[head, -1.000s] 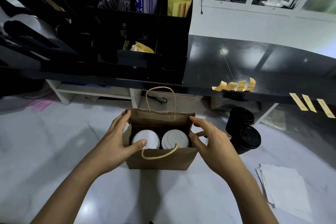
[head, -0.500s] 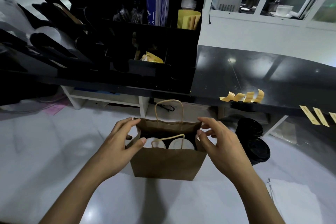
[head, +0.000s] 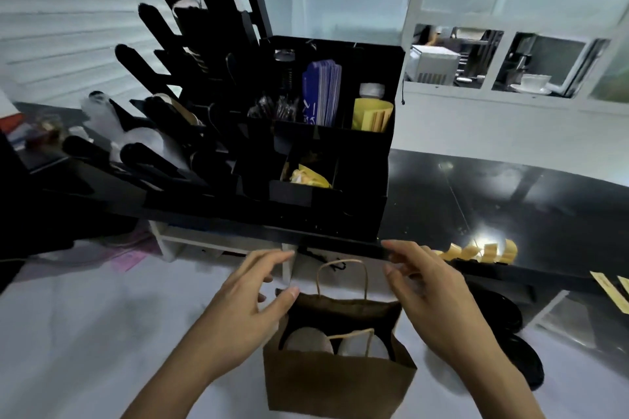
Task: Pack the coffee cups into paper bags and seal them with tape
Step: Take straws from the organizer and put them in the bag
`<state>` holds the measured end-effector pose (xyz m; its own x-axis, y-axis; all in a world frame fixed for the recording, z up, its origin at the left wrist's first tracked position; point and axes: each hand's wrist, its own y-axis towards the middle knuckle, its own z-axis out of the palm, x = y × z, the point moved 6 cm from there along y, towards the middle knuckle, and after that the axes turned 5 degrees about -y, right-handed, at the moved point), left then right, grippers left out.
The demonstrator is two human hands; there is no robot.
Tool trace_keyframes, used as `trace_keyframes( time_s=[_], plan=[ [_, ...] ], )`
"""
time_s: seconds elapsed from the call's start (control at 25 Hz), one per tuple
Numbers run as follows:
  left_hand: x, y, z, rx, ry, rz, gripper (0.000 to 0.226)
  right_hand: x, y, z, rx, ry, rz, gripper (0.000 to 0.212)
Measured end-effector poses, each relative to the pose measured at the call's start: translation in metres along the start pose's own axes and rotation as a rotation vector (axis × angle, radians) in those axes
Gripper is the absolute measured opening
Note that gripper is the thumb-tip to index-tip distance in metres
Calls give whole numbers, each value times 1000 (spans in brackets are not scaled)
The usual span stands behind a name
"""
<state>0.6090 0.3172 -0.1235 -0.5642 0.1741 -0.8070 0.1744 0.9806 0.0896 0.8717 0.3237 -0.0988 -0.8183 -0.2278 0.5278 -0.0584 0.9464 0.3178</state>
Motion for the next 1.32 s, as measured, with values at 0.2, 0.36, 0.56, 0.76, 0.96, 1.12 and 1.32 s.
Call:
trace_keyframes(
  time_s=[0.2, 0.36, 0.56, 0.76, 0.96, 1.12, 1.32],
  plan=[
    [-32, 16, -25, -46, -16, 118, 43, 28, 32, -9, -21, 24, -91, 33],
    [-47, 32, -45, -76, -26, 157, 42, 51, 58, -16, -23, 32, -160, 32],
    [-62, 52, -71, -159, -7, 198, 40, 77, 97, -22, -43, 52, -224, 30],
    [-66, 81, -92, -248, -3, 229, 42, 96, 142, -24, -59, 67, -240, 26],
    [-63, 110, -101, -282, -4, 231, 46, 106, 183, -16, -29, 61, -235, 23],
    [-59, 135, -105, -289, -5, 225, 48, 109, 219, -8, -25, 42, -226, 21],
    [-47, 164, -108, -299, -18, 208, 46, 114, 262, 10, -34, -41, -229, 23]
  ],
)
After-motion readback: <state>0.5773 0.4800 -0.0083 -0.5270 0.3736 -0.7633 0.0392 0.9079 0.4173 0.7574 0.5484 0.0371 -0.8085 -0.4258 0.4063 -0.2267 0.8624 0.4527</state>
